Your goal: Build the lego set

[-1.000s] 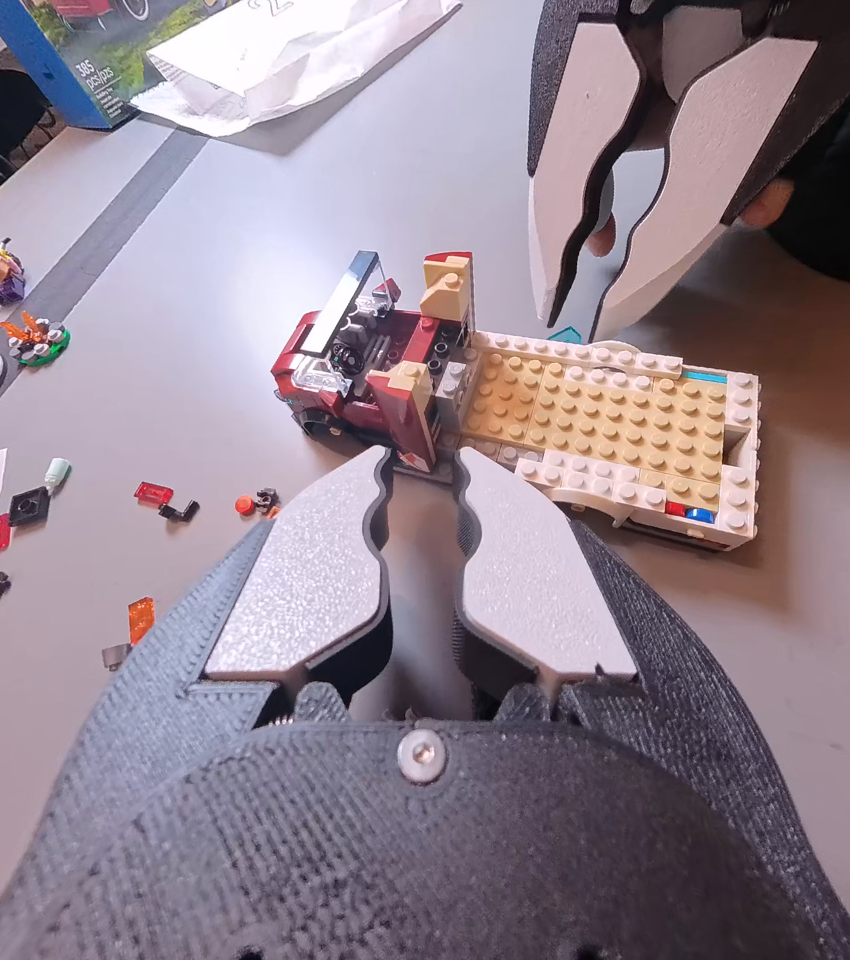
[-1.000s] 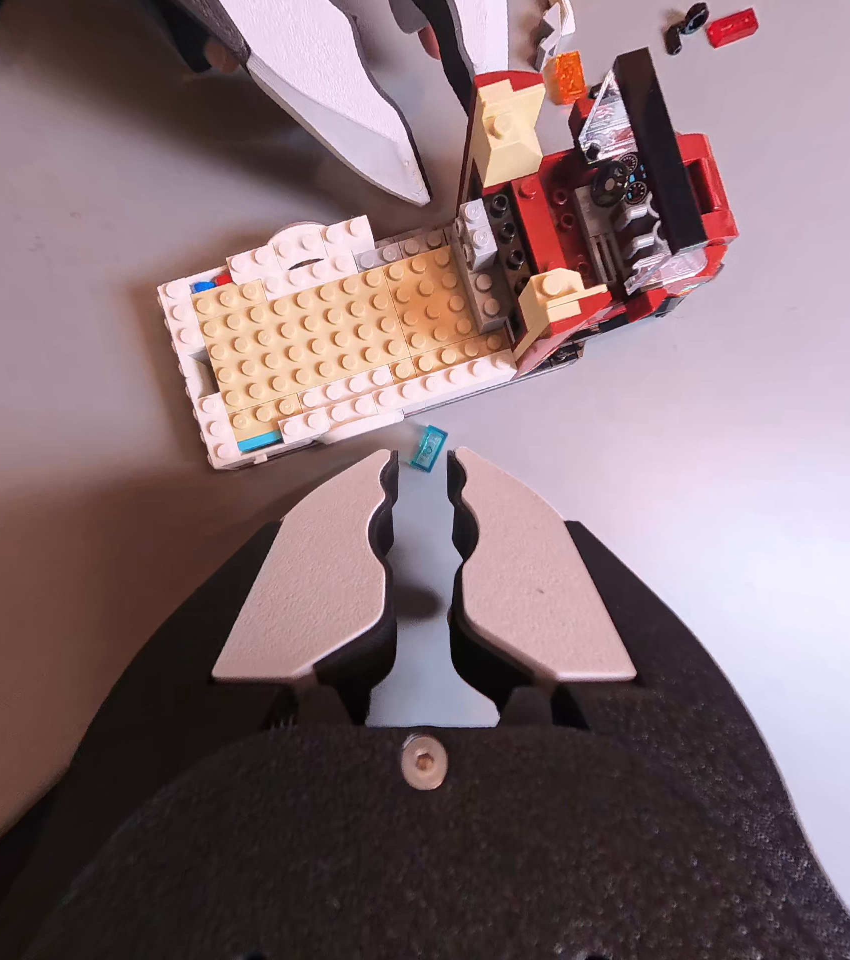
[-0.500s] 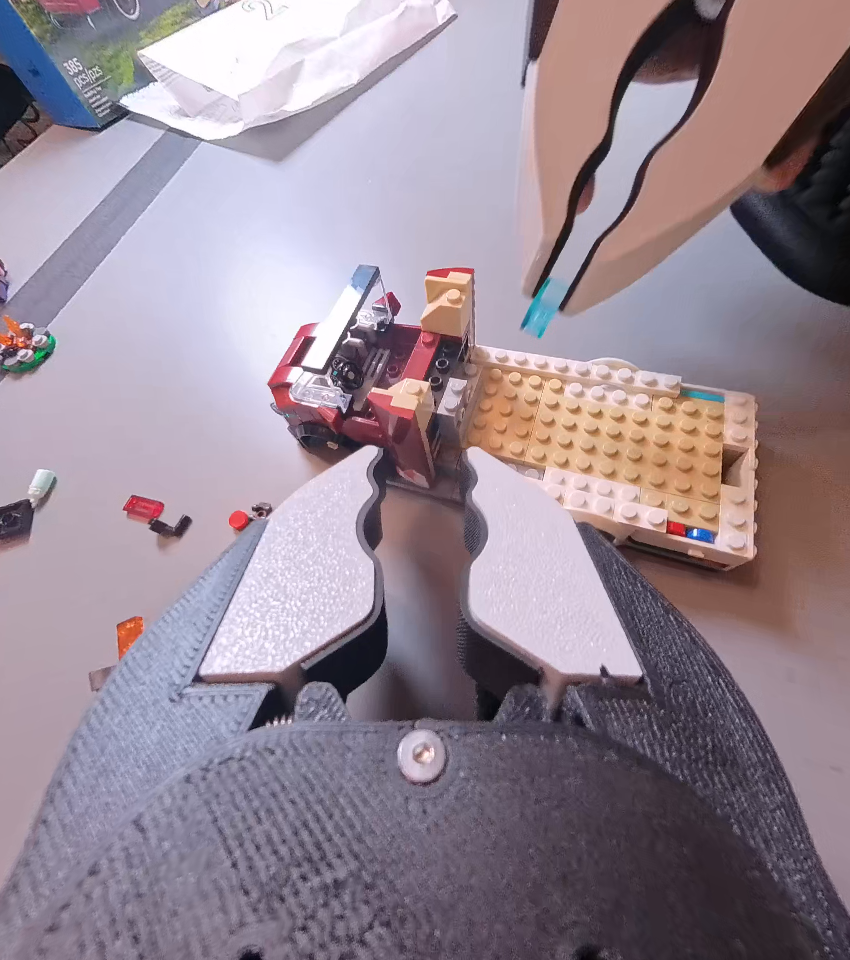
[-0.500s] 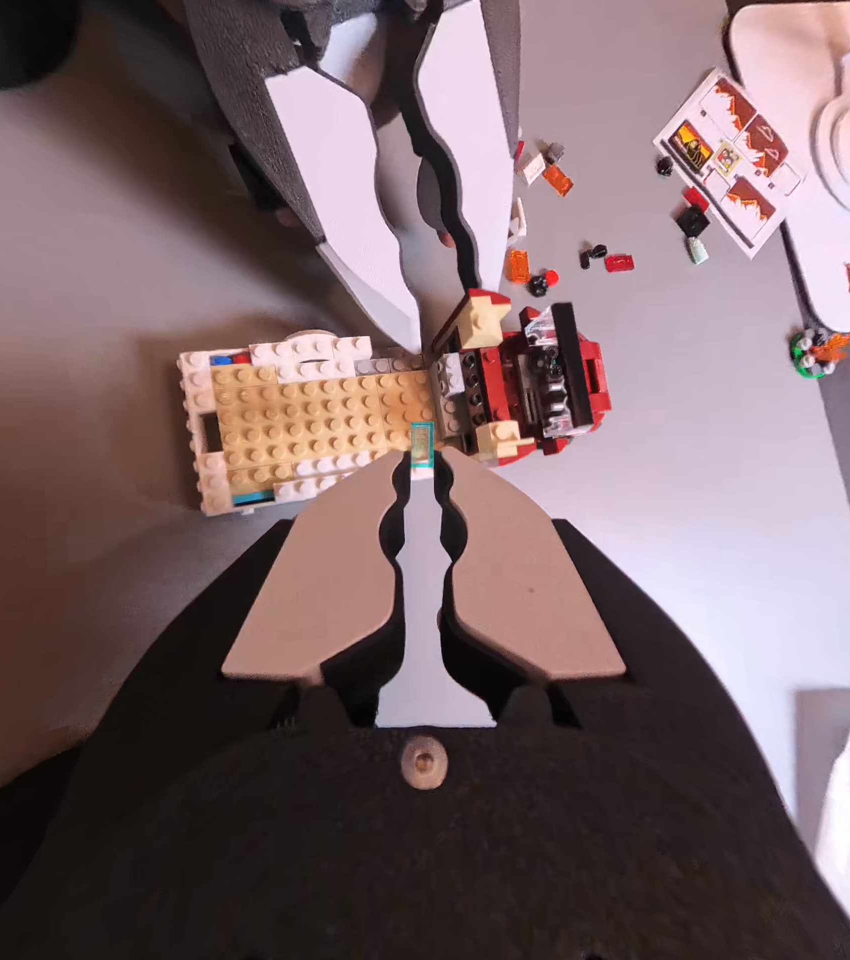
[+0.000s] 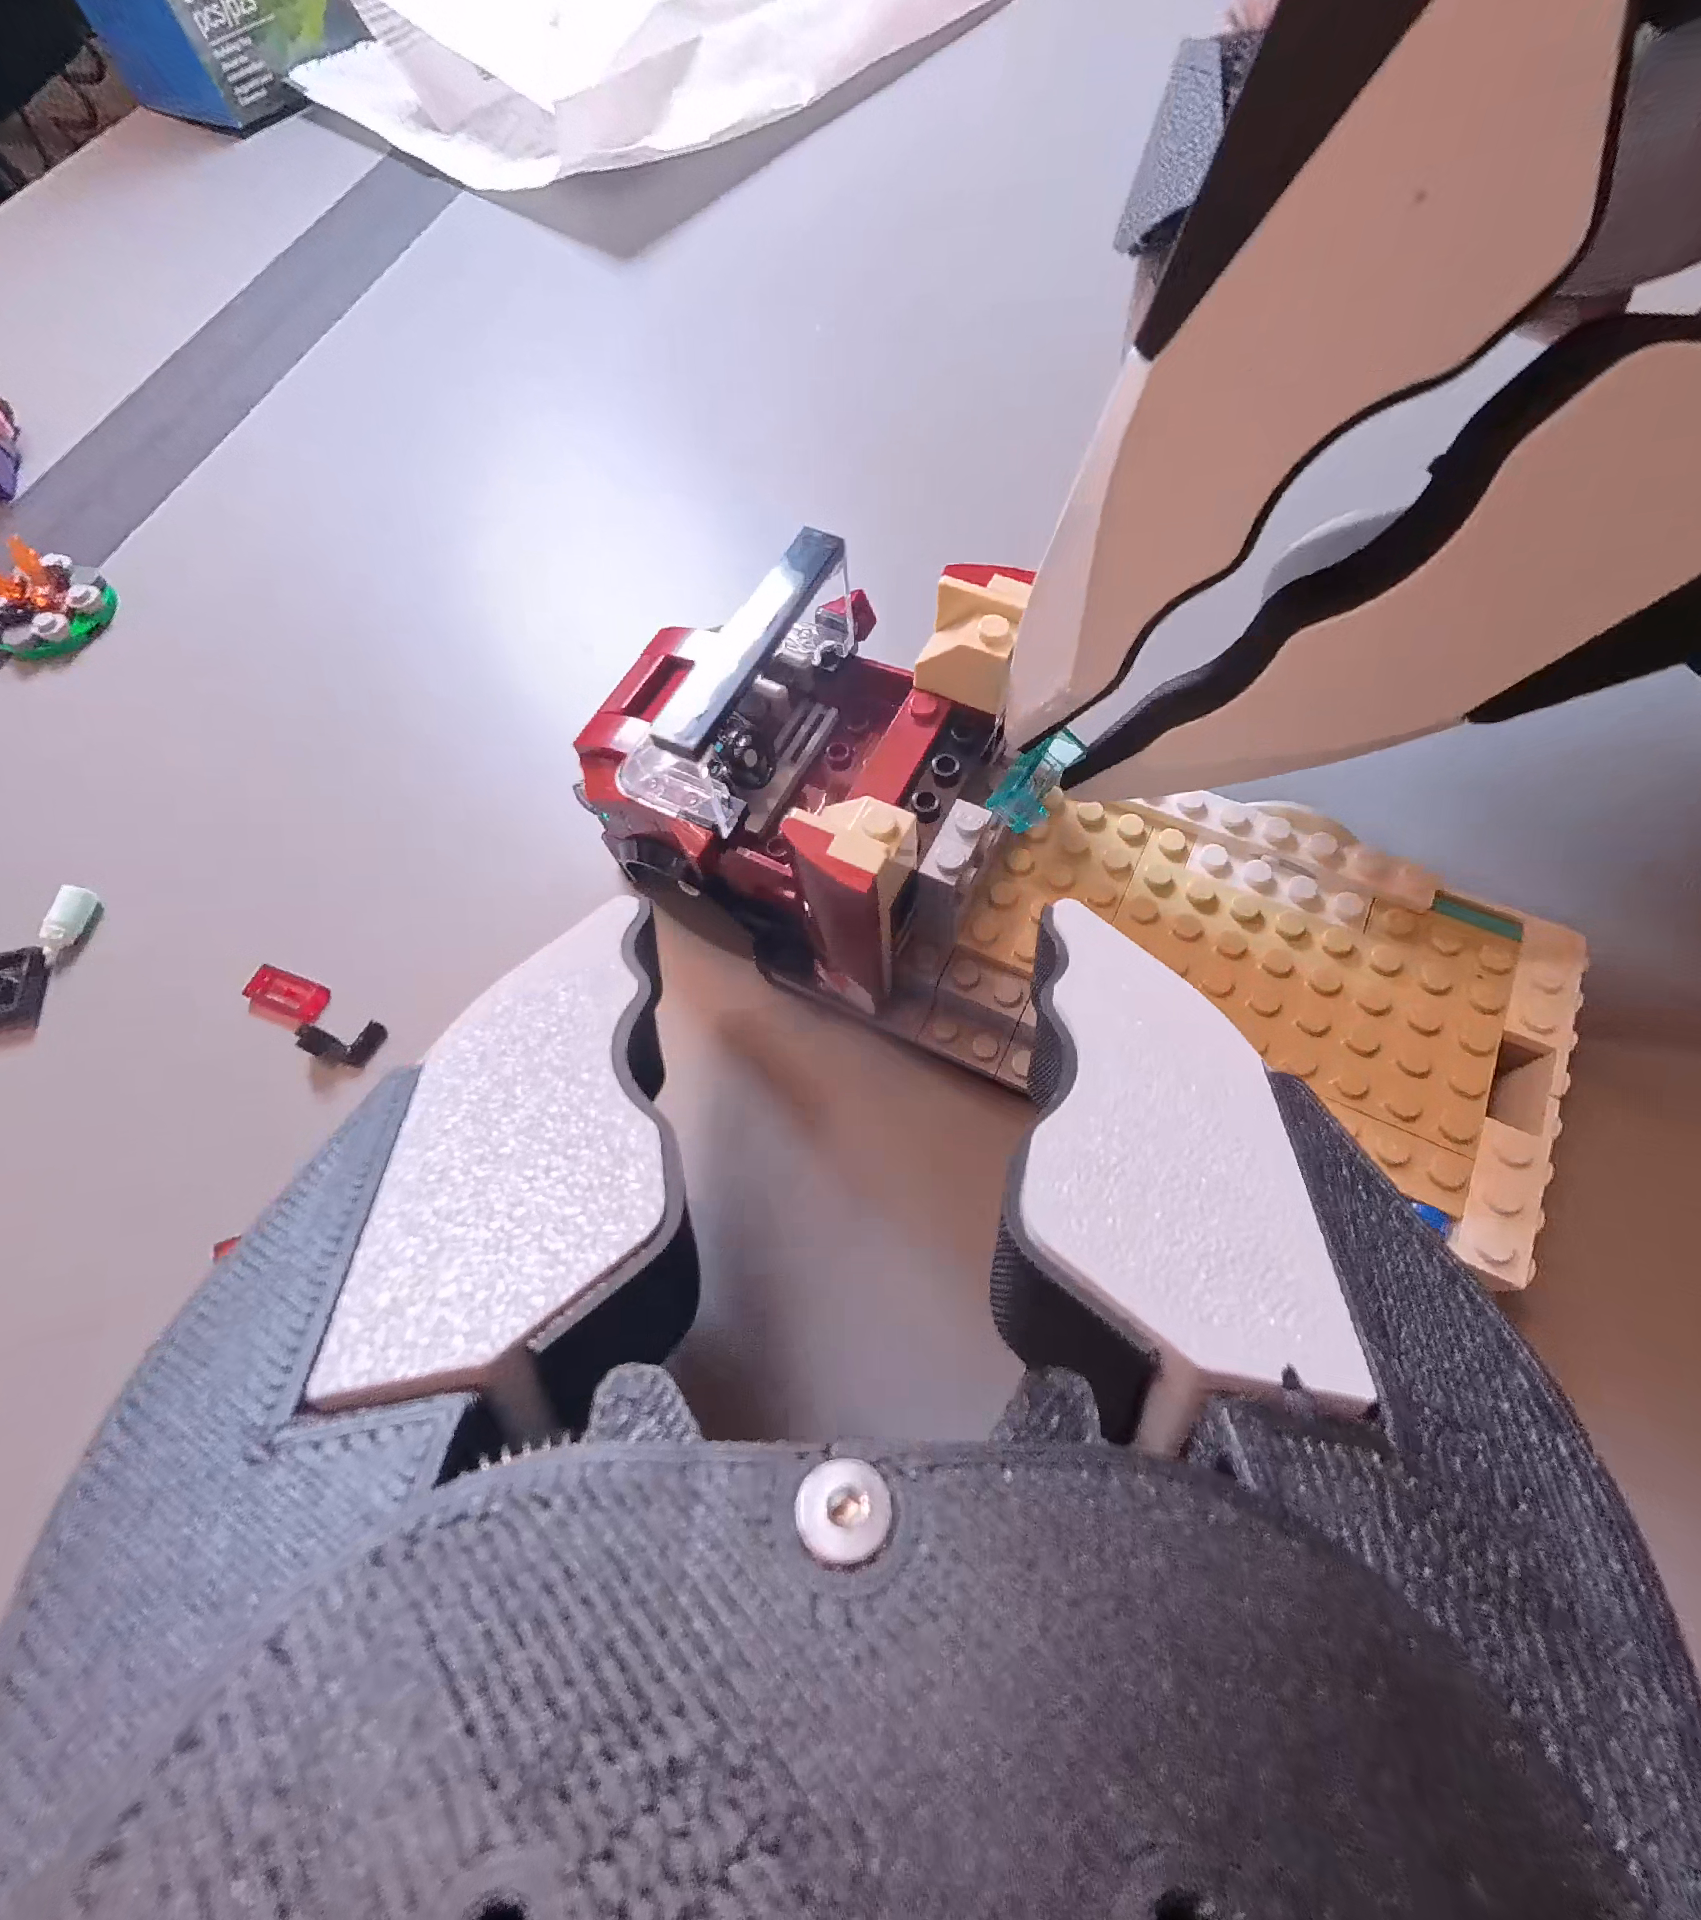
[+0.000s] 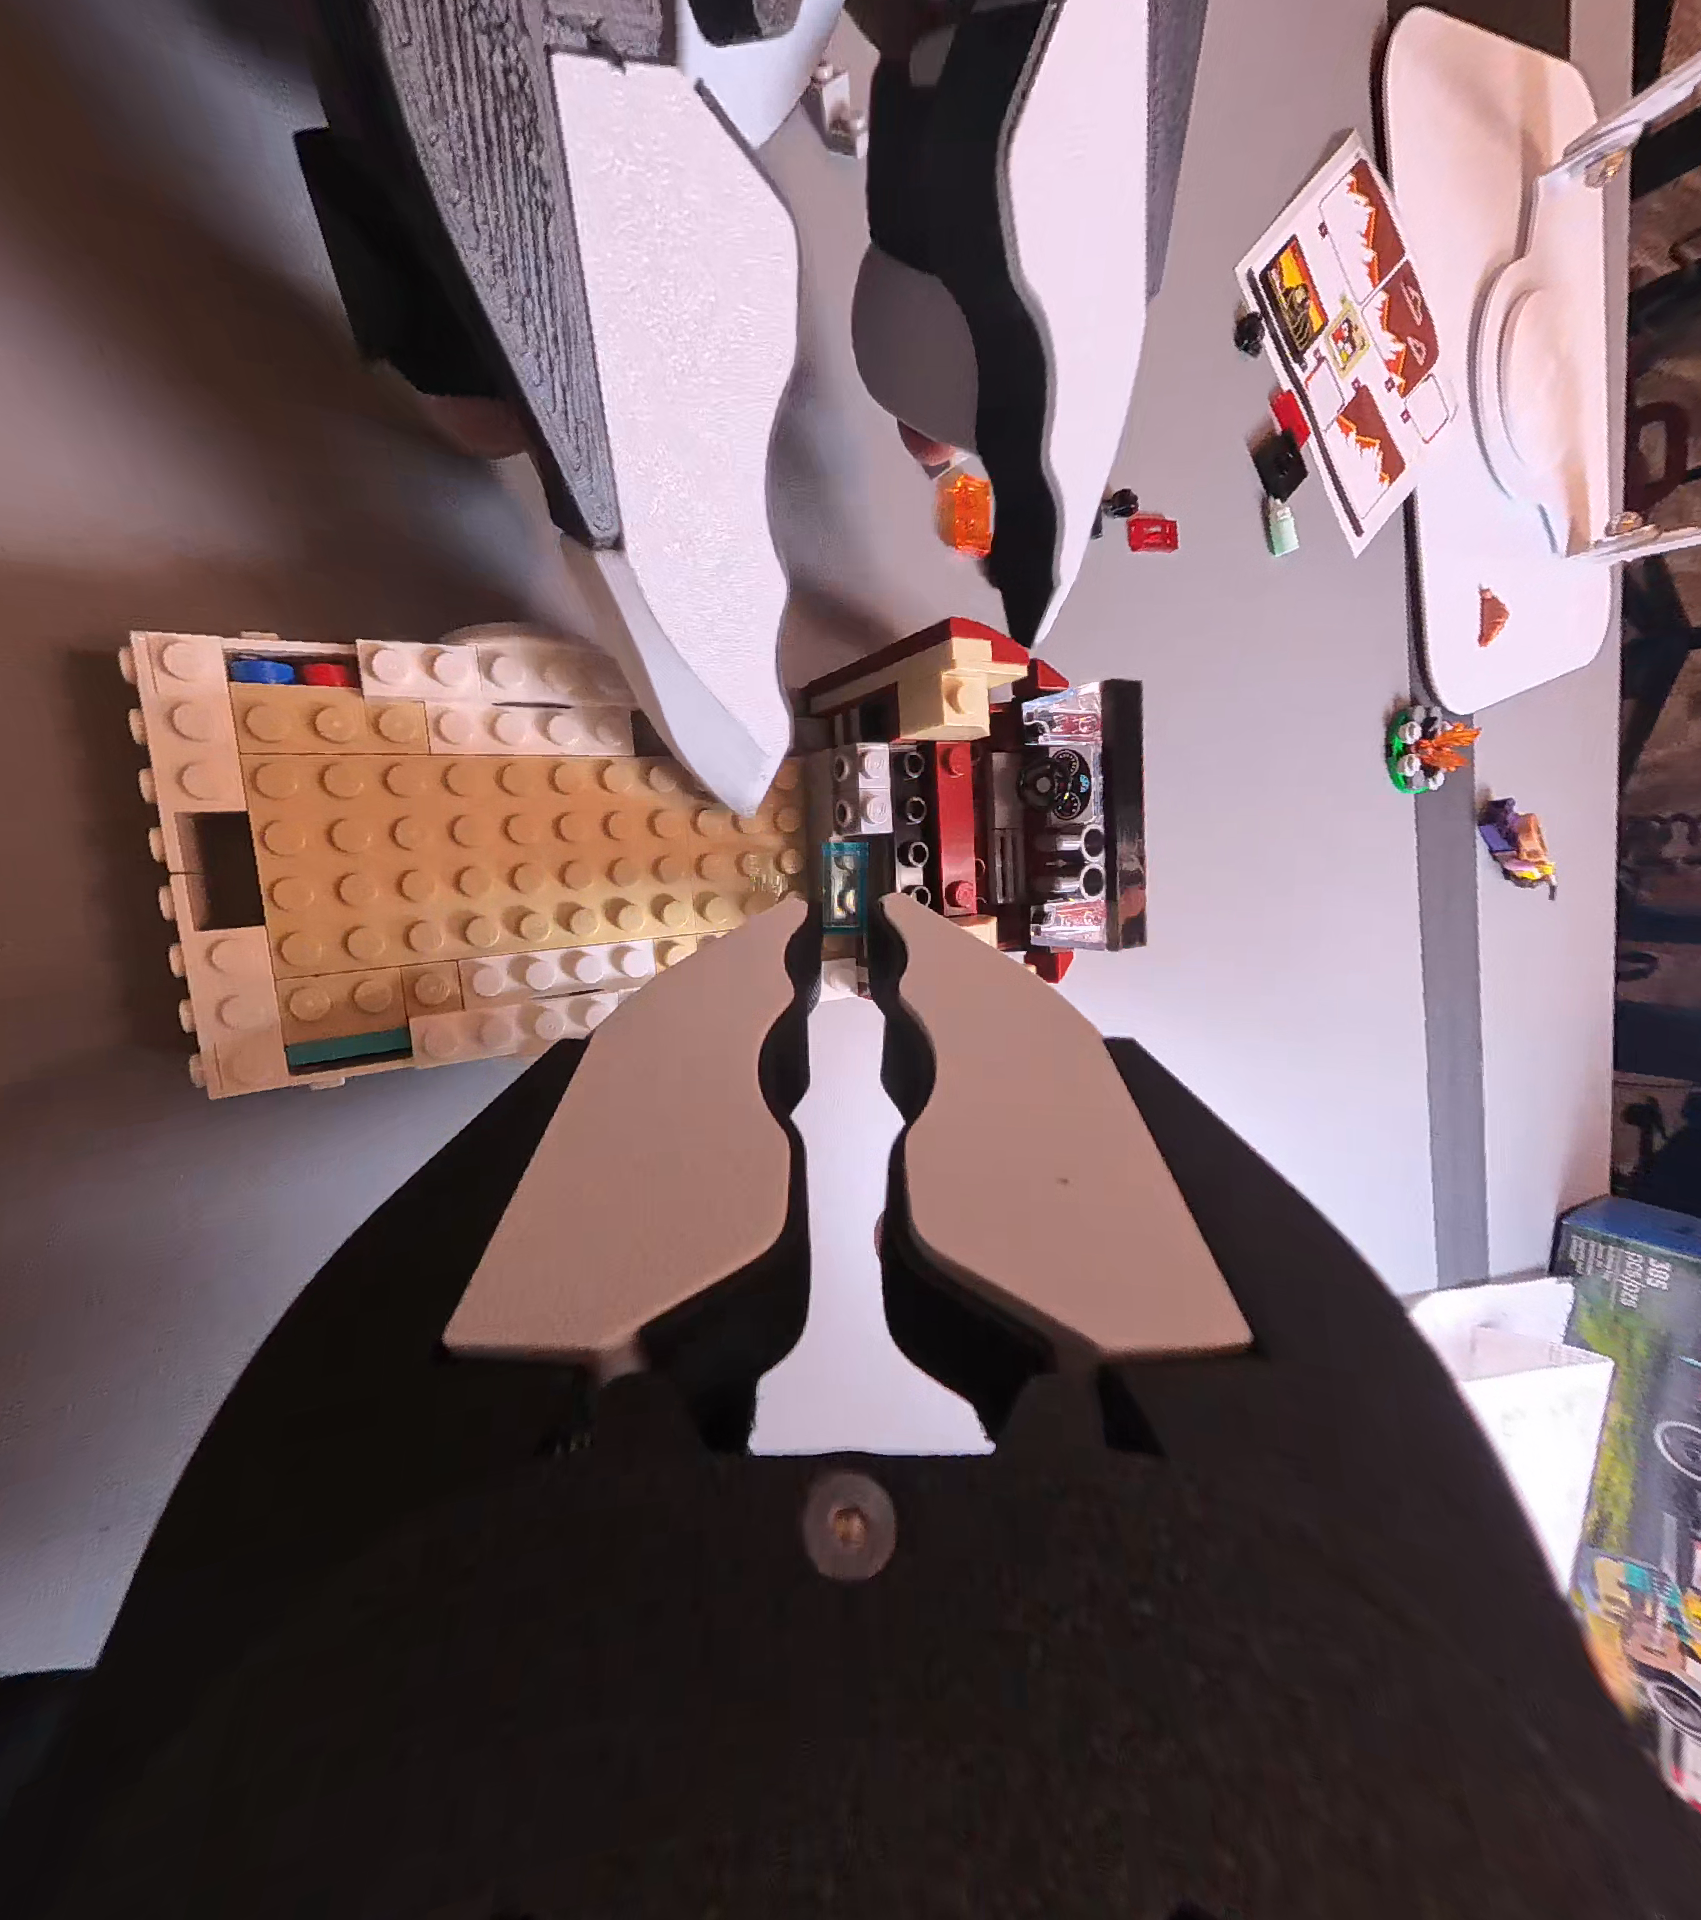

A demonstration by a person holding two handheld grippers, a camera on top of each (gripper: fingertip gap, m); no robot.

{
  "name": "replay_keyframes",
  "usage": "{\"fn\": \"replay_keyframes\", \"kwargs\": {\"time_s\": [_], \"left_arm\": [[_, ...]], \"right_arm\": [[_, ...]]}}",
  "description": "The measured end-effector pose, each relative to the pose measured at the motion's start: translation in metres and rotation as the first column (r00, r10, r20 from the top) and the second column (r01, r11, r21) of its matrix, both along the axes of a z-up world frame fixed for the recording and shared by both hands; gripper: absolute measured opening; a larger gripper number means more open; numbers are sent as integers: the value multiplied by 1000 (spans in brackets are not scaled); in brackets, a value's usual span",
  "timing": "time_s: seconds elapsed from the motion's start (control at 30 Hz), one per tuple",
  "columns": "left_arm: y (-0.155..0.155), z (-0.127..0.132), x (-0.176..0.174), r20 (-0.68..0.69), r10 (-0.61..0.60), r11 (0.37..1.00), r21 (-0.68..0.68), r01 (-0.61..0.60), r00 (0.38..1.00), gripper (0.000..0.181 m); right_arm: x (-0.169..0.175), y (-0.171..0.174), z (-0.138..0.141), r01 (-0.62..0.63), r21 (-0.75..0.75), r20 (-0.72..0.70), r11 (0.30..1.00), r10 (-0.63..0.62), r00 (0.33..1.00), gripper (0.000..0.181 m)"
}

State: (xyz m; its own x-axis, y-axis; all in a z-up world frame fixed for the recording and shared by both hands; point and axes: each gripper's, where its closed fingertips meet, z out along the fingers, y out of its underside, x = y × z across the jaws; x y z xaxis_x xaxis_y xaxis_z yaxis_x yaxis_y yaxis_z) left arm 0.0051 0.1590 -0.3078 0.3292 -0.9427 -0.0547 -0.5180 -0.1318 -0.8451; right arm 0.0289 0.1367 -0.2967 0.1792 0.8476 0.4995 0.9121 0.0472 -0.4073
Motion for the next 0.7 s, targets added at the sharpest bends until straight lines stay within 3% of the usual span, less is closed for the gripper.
{"fn": "replay_keyframes", "kwargs": {"time_s": [0.3, 0.7], "left_arm": [[5, 1, 6, 0, 63, 998, 17, -63, 998, 79], [10, 2, 9, 33, 112, 993, -33, -111, 993, 64]], "right_arm": [[-1, 4, 3, 10, 1, 42, 1000, -10, 999, 8], [-2, 7, -1, -2, 25, 84, 1000, 0, 996, 8]]}}
